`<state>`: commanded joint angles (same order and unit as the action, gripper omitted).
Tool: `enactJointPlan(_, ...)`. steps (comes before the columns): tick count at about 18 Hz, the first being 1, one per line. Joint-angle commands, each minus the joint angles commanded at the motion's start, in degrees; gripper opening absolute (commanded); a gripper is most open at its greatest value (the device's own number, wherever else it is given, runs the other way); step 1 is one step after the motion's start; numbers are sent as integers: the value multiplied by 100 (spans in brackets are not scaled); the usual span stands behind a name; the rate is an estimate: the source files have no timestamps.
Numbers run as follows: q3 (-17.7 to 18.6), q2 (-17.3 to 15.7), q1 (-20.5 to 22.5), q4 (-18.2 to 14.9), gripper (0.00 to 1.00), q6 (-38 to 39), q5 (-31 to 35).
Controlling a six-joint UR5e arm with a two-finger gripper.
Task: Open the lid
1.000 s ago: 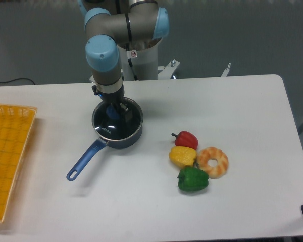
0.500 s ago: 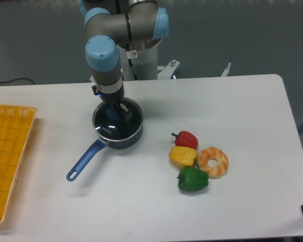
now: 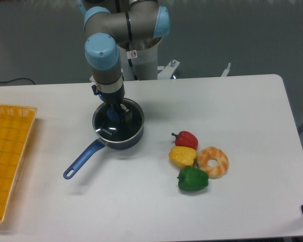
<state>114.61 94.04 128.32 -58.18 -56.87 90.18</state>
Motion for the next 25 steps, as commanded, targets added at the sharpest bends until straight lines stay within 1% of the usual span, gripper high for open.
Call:
enactJointPlan(5, -176, 0, 61, -290, 48, -9, 0)
enactJointPlan(9, -237, -17, 202, -360, 48, -202, 0)
enactJointPlan(12, -307, -35, 351, -501, 48, -334, 0)
enactJointPlan(16, -492, -18, 562, -756, 48, -439, -9)
enactJointPlan(19, -562, -18, 738, -817, 48, -606, -9)
enactJointPlan(23, -650, -9, 957, -1019, 48, -843, 0)
enactJointPlan(25, -651, -9, 1063, -1029, 48, -931, -9)
